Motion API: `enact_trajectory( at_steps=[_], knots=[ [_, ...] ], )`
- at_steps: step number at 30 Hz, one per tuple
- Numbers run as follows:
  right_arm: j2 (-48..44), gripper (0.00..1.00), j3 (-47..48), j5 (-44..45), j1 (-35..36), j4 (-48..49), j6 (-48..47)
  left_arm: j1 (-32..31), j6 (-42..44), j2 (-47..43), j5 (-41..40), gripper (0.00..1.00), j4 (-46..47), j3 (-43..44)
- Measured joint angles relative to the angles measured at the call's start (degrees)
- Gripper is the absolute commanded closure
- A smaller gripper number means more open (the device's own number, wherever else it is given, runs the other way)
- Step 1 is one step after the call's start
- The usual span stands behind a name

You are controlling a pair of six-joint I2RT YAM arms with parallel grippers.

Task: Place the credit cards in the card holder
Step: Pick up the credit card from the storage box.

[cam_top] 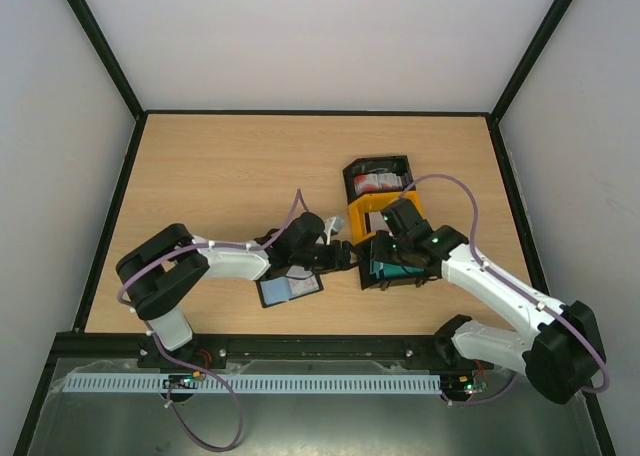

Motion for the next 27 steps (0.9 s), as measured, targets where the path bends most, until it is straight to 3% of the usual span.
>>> enact_trajectory(
  at_steps=[10, 14, 19, 27],
  knots=[
    [-6.29, 0.98, -2.80, -11.21, -6.69, 7.28, -1.09, 0.55, -2.93, -2.80, 1.88, 0.23, 3.96, -2.43],
    [-9.03, 0.98, -4.37, -18.34, -10.75, 11.41, -0.85, 0.96, -4.42, -4.22, 3.63, 0.23, 6.21, -2.40],
    [-12.04, 0.98, -6.64, -28.63, -15.52, 17.16, 1.27, 1.99, -6.36, -4.46, 5.86, 0.31, 8.15, -1.18],
    [-14.16, 0.98, -9.01, -36.65, -18.14, 24.44, 4.85, 4.15, -10.64, -4.46, 10.25, 0.55, 13.46, -0.37]
  ],
)
